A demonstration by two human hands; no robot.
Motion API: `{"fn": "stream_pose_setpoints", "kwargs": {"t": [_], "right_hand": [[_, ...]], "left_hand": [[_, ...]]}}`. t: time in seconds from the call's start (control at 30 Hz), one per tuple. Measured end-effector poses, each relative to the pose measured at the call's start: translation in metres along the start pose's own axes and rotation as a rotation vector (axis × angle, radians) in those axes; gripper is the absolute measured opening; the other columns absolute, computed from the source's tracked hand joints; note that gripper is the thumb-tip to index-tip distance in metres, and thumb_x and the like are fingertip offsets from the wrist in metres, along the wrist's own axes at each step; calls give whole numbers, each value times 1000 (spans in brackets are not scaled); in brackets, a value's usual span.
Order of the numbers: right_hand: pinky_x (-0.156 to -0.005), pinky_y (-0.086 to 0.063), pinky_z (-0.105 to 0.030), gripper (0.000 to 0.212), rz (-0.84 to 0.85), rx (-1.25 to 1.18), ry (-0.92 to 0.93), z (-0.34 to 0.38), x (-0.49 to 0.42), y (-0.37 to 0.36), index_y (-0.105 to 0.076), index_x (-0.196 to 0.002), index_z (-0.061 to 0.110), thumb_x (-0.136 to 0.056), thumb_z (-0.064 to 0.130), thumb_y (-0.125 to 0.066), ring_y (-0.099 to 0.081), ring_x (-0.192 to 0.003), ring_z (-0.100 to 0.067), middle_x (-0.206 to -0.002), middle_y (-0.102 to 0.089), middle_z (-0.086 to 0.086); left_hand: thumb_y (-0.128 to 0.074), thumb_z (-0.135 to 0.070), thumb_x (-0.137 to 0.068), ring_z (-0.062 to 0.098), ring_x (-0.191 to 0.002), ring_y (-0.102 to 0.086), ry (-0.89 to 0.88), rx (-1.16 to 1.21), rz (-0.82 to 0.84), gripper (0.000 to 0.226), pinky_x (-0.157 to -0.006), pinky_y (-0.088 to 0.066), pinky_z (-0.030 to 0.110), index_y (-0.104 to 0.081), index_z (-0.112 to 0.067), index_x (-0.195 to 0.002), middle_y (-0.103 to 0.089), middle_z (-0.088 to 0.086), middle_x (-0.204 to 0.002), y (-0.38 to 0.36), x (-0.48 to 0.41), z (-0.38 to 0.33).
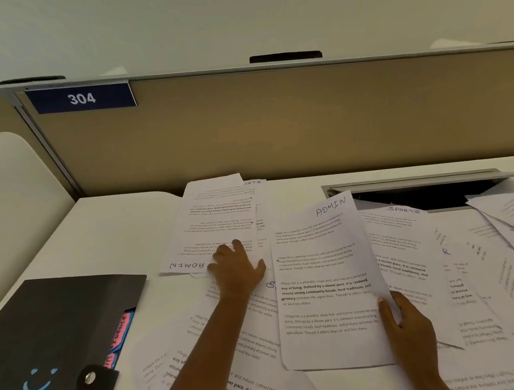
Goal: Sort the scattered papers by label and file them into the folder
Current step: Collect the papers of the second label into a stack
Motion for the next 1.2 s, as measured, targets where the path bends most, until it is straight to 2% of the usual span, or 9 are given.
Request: {"fn": "stream_pose_setpoints", "kwargs": {"t": [0.27,0.37,0.6,0.77,0.87,0.93,1.03,1.13,1.2], "right_hand": [[-73,-41,-30,44,-11,16,46,-4,-2,-2,-61,-114,1,-85,33,-51,-59,-80,-30,-103,-68,-17],[-80,-43,-34,30,-13,12,33,-5,-3,-1,-60,-115,-3,-89,12,-55,-61,-90,-36,-110,-65,-20],[-94,-40,-38,32,-2,-103,-21,-4,-2,4,-57,-118,-3,-91,13,-51,-55,-109,-36,-118,-61,-20],[-87,-41,-39,49,25,-250,-107,-10,-8,6,-57,-115,0,-84,36,-46,-55,-103,-36,-108,-62,-15],[-82,-35,-31,25,39,-356,-235,-15,-18,14,-58,-107,-5,-94,12,-46,-53,-95,-30,-101,-59,-16],[-87,-37,-33,24,34,-378,-300,-23,-22,21,-57,-109,-5,-94,4,-42,-50,-96,-27,-104,-57,-12],[-102,-38,-43,31,97,-465,-405,-38,-20,30,-54,-121,-1,-93,9,-47,-51,-111,-31,-122,-57,-9],[-103,-37,-45,34,185,-490,-451,-46,-12,41,-52,-125,-2,-93,9,-48,-51,-115,-34,-129,-53,-18],[-104,-36,-46,34,234,-458,-465,-50,-4,48,-51,-125,-2,-93,9,-47,-50,-116,-36,-130,-52,-19]], "left_hand": [[-35,-9,-93,29,-91,-59,-85,63,-143,35,-76,-47,35,-44,-3,-126,-59,18,-106,5,-1,6],[-33,-3,-94,31,-94,-60,-56,240,-175,36,-80,-48,38,-49,-5,-126,-61,17,-105,10,1,18],[-44,9,-89,30,-105,-57,-33,788,-422,32,-90,-44,31,-61,-1,-114,-65,17,-108,17,55,25],[-45,16,-81,10,-103,-53,-276,989,-408,46,-93,-49,33,-62,-22,-102,-62,4,-104,14,88,19],[-41,27,-71,11,-119,-43,-317,1032,-314,76,-104,-34,28,-61,-46,-81,-56,2,-117,20,100,21],[-45,23,-74,11,-127,-33,-284,1071,-272,78,-108,-22,24,-60,-53,-78,-49,-5,-123,25,104,28],[-42,8,-84,13,-118,-46,-252,1211,-160,60,-116,-16,35,-63,-48,-77,-62,-25,-95,33,107,38],[-34,13,-90,1,-81,-61,-132,1478,27,60,-85,-44,28,-70,-27,-62,-69,-14,-74,36,111,49],[-39,13,-89,11,-82,-61,-49,1552,74,53,-66,-51,20,-71,-23,-67,-69,-8,-80,38,118,53]]}}
Point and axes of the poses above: each hand's wrist, its own x-axis away from the middle knuckle, its own y-axis out of the back of the hand, z = x × y, the point moved 5 cm from there along -x, towards the middle knuckle
